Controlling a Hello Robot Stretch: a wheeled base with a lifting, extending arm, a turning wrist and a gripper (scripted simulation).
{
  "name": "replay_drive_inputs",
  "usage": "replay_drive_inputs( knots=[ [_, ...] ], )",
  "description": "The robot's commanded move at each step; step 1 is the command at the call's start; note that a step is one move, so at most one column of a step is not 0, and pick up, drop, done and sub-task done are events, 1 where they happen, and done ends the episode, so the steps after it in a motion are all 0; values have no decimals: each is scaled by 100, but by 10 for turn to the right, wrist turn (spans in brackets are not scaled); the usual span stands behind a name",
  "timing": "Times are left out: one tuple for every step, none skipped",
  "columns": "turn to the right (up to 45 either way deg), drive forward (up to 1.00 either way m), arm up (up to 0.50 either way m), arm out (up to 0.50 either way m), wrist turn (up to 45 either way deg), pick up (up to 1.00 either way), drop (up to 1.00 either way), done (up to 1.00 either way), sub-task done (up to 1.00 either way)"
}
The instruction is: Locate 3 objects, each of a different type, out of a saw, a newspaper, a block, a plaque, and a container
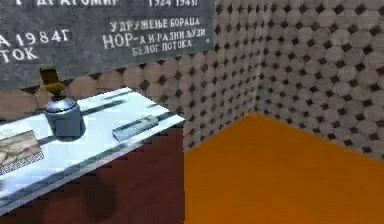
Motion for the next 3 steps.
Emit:
replay_drive_inputs(
  knots=[
    [-210, 0, 0, 0, 0, 0, 0, 0, 0],
    [0, 0, 0, 0, 0, 0, 0, 0, 100],
    [450, 0, 0, 0, 0, 0, 0, 0, 0]
  ],
)
